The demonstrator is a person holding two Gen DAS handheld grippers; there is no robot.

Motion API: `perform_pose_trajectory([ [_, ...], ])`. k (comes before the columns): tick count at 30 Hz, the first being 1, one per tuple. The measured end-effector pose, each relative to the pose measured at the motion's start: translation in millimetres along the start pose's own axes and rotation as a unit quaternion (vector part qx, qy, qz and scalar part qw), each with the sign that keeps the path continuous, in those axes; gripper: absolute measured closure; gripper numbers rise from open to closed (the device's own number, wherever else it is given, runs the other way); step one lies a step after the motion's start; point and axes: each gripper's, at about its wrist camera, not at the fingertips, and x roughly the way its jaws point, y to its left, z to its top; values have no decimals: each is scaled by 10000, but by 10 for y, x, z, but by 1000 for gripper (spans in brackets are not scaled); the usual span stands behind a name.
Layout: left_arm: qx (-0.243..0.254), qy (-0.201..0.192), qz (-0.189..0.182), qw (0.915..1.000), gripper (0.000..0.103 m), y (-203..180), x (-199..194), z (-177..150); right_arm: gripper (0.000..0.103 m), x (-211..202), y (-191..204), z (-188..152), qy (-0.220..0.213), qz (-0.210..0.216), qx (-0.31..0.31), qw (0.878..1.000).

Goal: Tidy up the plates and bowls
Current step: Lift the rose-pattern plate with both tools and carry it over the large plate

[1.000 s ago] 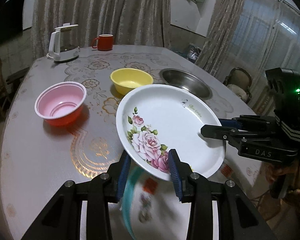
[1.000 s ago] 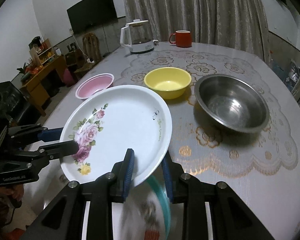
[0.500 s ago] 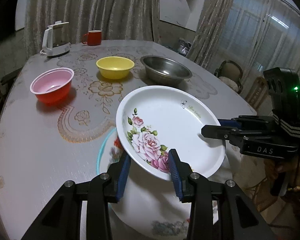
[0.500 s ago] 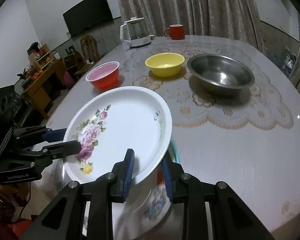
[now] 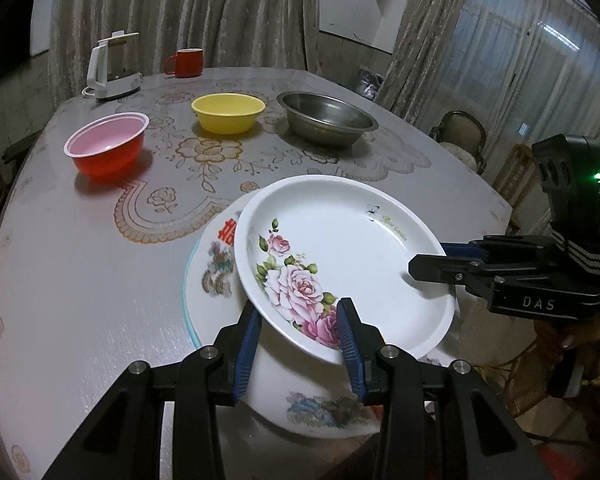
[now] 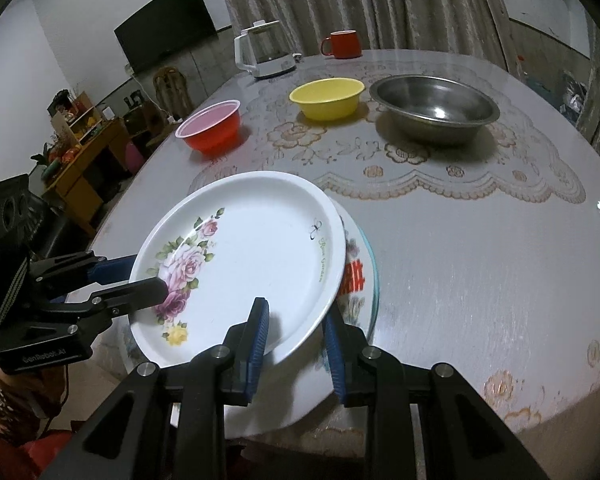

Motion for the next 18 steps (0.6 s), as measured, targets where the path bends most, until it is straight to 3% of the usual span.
perform_pose_trajectory([
  [13, -165, 158, -18, 9997, 63, 20, 52, -71, 74, 9, 96, -51, 171, -233, -91, 9995],
  [18, -505, 284, -308, 9978, 60, 85, 54, -65, 72, 29, 114, -15, 261, -364, -92, 9990],
])
